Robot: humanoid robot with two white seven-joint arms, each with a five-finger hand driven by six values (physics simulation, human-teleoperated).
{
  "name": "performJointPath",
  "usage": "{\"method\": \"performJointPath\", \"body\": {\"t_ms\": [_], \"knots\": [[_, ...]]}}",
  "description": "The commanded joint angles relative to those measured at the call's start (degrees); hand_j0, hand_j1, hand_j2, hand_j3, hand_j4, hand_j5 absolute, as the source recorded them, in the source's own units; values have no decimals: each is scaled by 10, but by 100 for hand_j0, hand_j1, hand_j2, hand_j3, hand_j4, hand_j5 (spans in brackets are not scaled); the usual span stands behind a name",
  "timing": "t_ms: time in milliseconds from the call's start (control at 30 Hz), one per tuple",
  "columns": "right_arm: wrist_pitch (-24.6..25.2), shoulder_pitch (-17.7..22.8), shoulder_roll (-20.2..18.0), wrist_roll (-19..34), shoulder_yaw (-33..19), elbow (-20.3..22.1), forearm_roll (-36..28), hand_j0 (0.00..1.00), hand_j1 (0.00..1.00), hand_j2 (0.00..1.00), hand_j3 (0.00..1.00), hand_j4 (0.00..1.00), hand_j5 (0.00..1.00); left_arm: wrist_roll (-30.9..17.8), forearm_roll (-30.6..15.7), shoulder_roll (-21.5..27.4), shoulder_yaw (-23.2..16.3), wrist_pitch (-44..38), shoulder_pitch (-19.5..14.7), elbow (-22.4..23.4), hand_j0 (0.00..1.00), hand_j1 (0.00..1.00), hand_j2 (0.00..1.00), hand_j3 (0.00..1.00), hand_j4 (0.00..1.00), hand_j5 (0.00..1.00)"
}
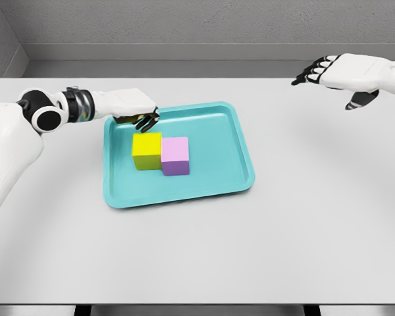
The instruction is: Push two cubes
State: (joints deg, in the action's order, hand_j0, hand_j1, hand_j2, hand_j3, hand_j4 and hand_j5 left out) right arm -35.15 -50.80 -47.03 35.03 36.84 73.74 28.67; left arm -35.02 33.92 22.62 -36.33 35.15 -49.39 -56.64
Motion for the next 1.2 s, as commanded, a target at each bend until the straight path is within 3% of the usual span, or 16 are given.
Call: {"method": "performJointPath", "body": {"t_ms": [0,300,533,700,733,833,867,933,967,1000,1100,1167], "knots": [[2,0,-2,0,-1,-1,-3,100,100,100,100,100,100,0,-4,-2,0,-2,1,-1,1,1,1,1,1,1],[2,0,-3,0,-1,0,-3,100,100,100,100,100,100,0,-4,-5,-14,-2,2,-1,1,1,1,1,1,1],[2,0,-3,0,-1,0,-2,100,100,100,100,100,100,0,-5,-8,6,-2,-3,18,1,1,1,1,1,1],[2,0,-3,0,-1,0,-2,100,100,100,100,100,100,0,-1,1,62,-2,-4,40,1,1,1,1,1,1],[2,1,-3,0,-1,0,-2,100,100,100,100,100,100,0,-1,22,67,-2,-4,41,1,1,1,1,1,1],[2,1,-3,0,-1,0,-2,100,100,100,100,100,100,0,-6,66,61,-2,-1,27,2,2,2,2,2,2],[2,1,-3,0,-1,0,-2,100,100,100,100,100,100,0,-7,65,61,-2,2,21,2,2,2,2,2,2],[2,1,-3,0,-1,0,-2,100,100,100,100,100,100,0,-9,42,64,-2,2,57,1,1,1,1,1,1],[2,1,-3,0,-1,0,-2,100,100,100,100,100,100,0,-8,44,59,-2,3,57,1,1,1,1,1,1],[2,1,-3,0,0,0,-2,100,100,100,100,100,100,0,-10,52,29,-2,3,52,1,1,1,1,1,1],[2,1,-3,0,-1,0,-2,100,100,100,100,100,100,0,-12,81,-51,-2,11,-42,1,1,1,1,1,1],[2,1,-3,0,-1,0,-2,100,100,100,100,100,100,0,-11,109,-63,-2,14,-73,1,1,1,1,1,1]]}}
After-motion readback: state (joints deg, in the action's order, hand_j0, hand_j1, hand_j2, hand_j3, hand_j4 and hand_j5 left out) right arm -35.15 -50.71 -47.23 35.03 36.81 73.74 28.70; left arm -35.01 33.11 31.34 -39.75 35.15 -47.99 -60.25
